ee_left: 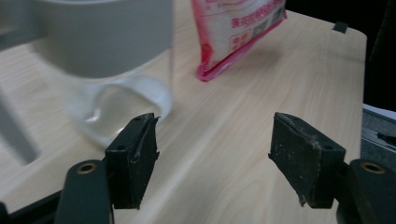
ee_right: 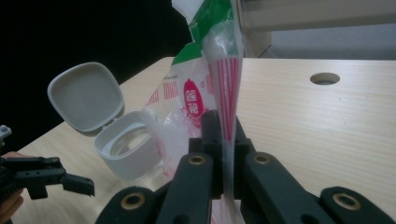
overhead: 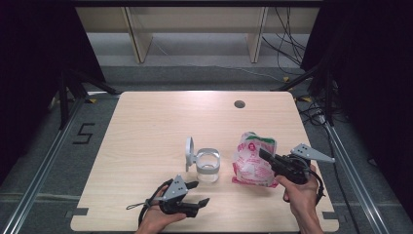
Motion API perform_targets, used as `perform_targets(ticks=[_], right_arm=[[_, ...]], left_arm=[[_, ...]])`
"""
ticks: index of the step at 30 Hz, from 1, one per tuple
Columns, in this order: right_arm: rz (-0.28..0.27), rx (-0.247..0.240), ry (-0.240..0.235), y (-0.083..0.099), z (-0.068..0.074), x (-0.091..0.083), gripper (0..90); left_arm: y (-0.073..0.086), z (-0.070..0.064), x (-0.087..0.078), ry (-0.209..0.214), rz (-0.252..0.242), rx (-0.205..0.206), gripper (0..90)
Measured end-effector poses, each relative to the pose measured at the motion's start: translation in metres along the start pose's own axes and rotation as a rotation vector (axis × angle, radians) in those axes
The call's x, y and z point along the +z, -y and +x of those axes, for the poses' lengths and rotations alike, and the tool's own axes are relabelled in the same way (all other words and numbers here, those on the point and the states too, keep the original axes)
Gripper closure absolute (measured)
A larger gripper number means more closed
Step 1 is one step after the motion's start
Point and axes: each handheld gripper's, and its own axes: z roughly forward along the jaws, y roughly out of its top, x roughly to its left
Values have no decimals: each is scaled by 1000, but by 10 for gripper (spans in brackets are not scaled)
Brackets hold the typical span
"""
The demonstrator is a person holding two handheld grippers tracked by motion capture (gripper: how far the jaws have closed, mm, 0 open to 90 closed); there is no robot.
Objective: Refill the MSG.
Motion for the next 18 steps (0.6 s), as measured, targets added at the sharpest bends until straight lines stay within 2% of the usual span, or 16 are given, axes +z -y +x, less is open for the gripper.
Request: perform_targets(ticks=[1,2,3,4,8,9,10,11,12,13,15,16,17,18], right_arm=[[-1,-5,-2,-1,1,0,900],[-12,-28,-20,-3,2,2,900],[-12,-28,-20,-3,2,2,900],[3,-3,-20,-5,6,1,900],[5,-25,-24,-10,9,1,900],[8,-21,-31,-12,10,1,900],[13,-20,-22,-14,10,1,900],[21,-6,-21,-17,11,0,900],[8,-16,-43,-20,9,0,900],[-7,-22,-38,-26,11,-2,900],[-9,-23,-41,-29,12,-2,900],[-10,-48,-35,-34,13,-4,900],[-10,-48,-35,-34,13,-4,900],[-14,-41,-29,-38,15,-5,900]], left_arm=[[-2,-8,9,17,-1,2,306],[-3,-10,12,19,10,12,306],[-3,-10,12,19,10,12,306],[-5,-13,18,33,18,20,306],[-10,-17,28,30,-1,2,309],[-12,-17,31,17,23,22,309],[-14,-19,36,4,23,32,309],[-19,-21,41,12,32,63,309],[-23,-24,46,6,20,83,309],[-27,-26,50,-2,19,93,305],[-33,-32,58,0,26,94,298],[-34,-37,66,4,23,98,299],[-34,-37,66,4,23,98,299],[-35,-40,76,-9,35,94,297]])
